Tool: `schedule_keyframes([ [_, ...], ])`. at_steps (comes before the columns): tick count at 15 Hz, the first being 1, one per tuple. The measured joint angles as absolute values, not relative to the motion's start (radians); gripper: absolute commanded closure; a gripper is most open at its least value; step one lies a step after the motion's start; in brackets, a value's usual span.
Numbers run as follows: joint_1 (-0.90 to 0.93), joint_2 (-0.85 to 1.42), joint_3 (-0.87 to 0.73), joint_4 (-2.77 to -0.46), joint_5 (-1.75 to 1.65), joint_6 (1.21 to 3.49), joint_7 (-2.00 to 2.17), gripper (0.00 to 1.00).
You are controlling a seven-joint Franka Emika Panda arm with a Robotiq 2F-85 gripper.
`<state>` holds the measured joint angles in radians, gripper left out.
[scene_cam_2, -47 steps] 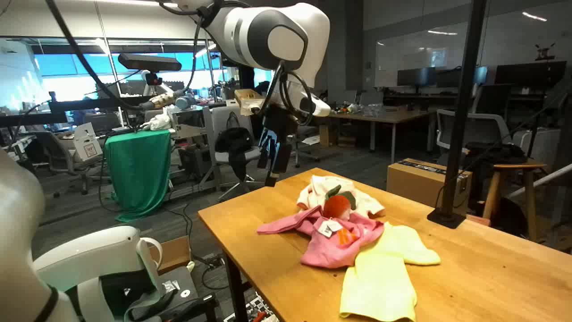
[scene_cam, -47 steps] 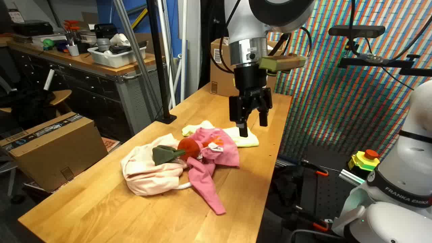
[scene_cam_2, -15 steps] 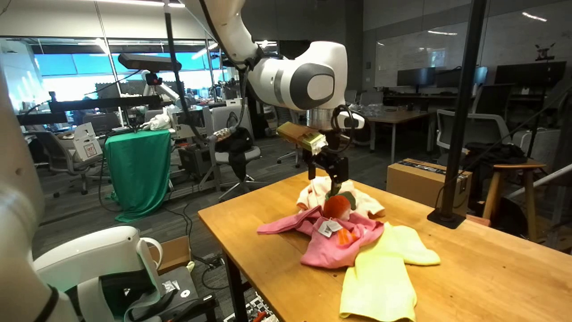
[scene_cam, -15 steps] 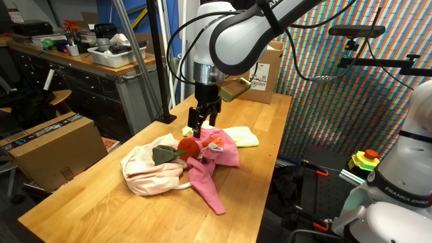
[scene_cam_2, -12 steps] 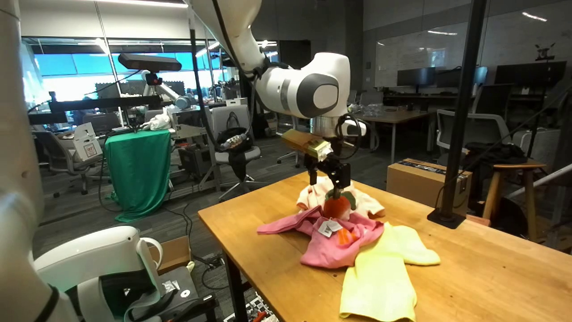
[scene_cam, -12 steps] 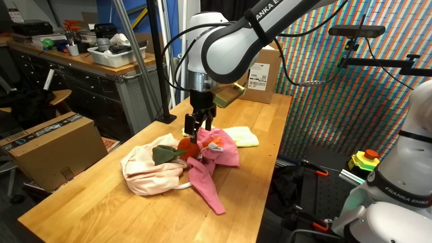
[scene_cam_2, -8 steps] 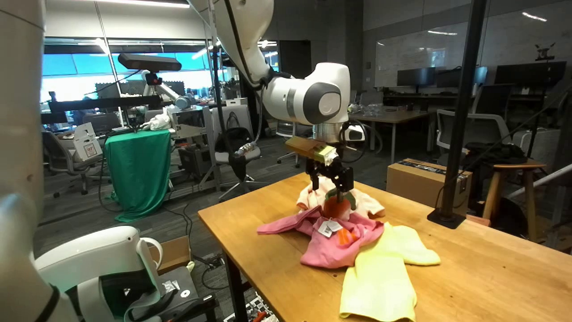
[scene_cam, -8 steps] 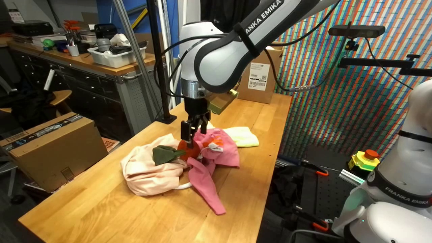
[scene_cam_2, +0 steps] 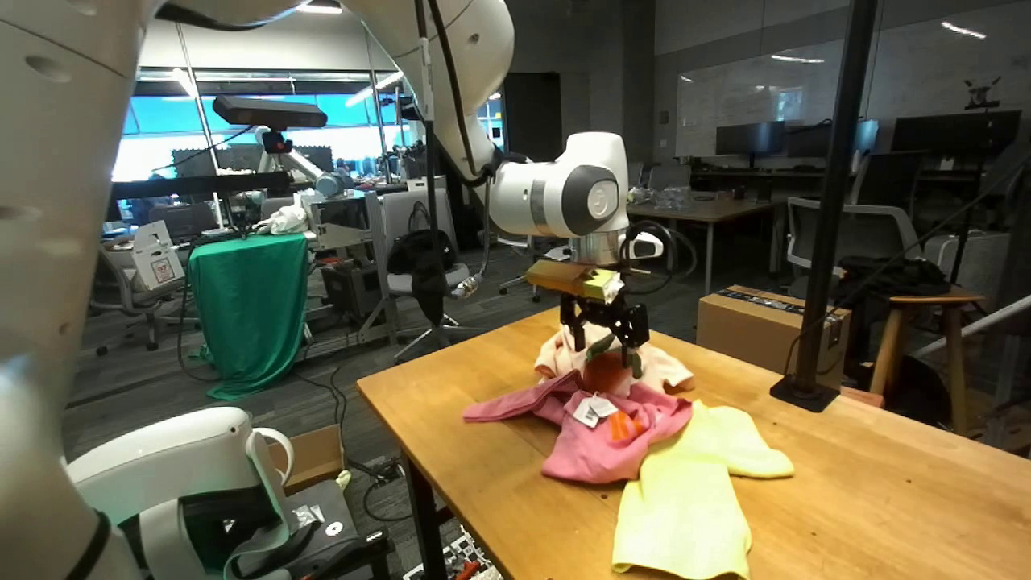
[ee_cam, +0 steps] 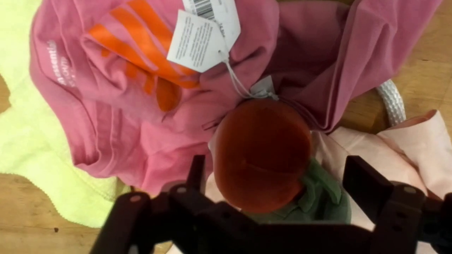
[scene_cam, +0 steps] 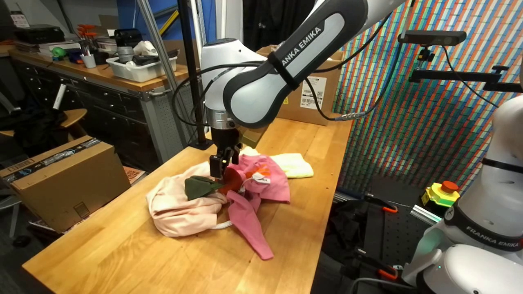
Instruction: Separate the objects on the table.
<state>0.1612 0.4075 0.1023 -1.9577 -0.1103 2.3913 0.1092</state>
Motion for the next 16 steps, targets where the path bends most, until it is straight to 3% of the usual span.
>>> schedule_keyframes([
  [12,0.174,0.512,0.058,-1.873,-0.151,2.424,0.121,0.00],
  [14,0.175,0.513,0.058,-1.871,-0.150,2.421,0.134,0.28],
  [16,0.178,0.513,0.058,-1.871,-0.150,2.417,0.148,0.42],
])
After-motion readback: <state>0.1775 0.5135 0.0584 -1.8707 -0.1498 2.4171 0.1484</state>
